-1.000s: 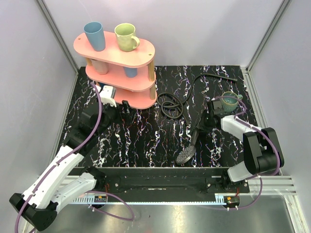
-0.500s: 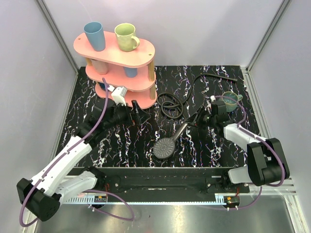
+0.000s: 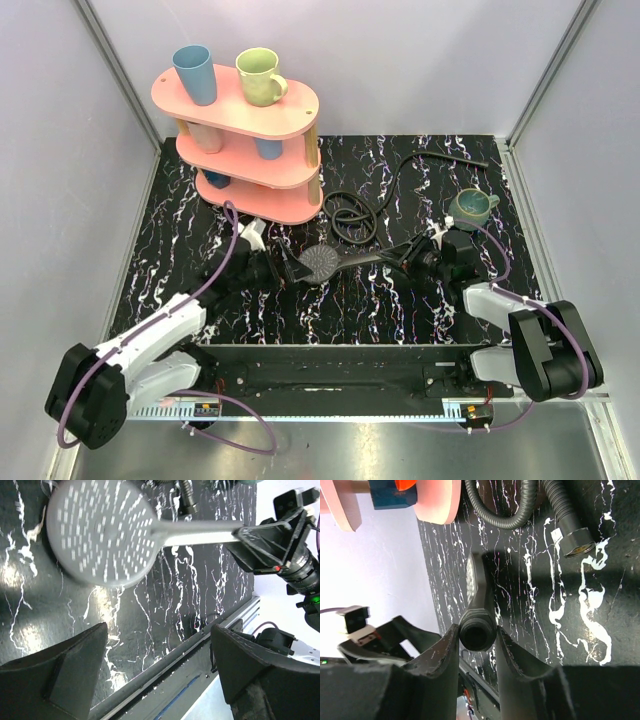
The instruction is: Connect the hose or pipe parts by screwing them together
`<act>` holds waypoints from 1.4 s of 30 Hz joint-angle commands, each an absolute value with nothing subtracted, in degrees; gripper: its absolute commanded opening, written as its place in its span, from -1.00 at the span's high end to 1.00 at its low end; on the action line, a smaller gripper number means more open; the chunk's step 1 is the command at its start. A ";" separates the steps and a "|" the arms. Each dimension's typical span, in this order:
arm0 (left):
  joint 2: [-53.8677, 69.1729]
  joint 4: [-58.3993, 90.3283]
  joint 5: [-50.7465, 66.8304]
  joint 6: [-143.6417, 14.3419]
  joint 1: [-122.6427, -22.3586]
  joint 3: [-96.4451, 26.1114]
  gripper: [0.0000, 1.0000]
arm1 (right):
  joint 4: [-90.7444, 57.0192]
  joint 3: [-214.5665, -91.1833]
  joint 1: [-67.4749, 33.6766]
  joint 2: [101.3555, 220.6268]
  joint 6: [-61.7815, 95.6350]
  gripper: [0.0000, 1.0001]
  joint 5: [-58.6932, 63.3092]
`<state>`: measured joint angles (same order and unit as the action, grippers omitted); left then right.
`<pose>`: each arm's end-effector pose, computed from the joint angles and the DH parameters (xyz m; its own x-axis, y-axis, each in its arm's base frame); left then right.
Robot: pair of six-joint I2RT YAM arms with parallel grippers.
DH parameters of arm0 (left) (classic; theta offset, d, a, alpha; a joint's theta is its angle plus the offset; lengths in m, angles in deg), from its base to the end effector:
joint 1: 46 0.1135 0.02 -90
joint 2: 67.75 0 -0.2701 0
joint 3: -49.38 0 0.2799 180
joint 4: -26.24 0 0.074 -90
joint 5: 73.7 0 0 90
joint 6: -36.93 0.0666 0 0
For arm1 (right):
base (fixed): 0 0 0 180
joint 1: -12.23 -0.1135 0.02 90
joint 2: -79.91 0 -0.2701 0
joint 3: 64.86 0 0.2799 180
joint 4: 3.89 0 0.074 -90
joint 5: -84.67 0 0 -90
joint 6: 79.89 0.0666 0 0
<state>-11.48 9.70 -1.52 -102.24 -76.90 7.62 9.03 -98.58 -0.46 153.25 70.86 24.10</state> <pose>0.2115 -0.1503 0.1971 -0.8295 -0.3431 -0.4407 0.1319 0.6465 -0.7514 0.2622 0.0926 0.1345 -0.7548 0.6090 -0.2439 0.0797 0.4542 0.8873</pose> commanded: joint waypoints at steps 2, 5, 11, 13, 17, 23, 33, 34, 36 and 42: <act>-9.23 25.17 -2.68 -109.93 -76.94 13.34 -0.79 | 19.15 -97.55 -0.34 151.98 76.82 1.00 25.08; -7.21 29.31 -0.05 -110.72 -76.94 15.81 -0.82 | 21.08 -96.58 -0.34 152.94 78.13 1.00 25.51; -4.30 39.87 4.78 -112.39 -76.94 17.23 -0.83 | 20.84 -96.49 -0.34 154.44 80.16 1.00 28.24; -2.54 40.49 7.94 -113.62 -76.94 16.70 -0.82 | 20.03 -95.88 -0.43 154.18 79.29 1.00 29.64; 1.23 43.73 11.46 -116.78 -76.94 16.43 -0.81 | 18.37 -94.99 -0.34 153.21 77.80 1.00 30.87; 8.52 51.82 12.79 -123.99 -77.64 18.73 -0.70 | 20.90 -93.07 -0.43 152.86 80.24 1.00 34.92; 28.80 70.18 13.23 -133.57 -80.54 15.65 -0.55 | 24.96 -91.48 -0.60 153.74 82.01 1.00 39.93; 30.40 71.76 12.71 -134.97 -80.54 15.21 -0.53 | 24.61 -91.48 -0.60 153.91 81.40 1.00 40.45; 33.74 76.60 11.39 -137.08 -80.54 14.50 -0.46 | 25.91 -91.13 -0.69 154.61 80.95 1.00 41.33; 44.12 91.46 9.36 -141.84 -80.63 14.33 -0.19 | 26.10 -89.81 -0.78 154.97 79.72 1.00 42.83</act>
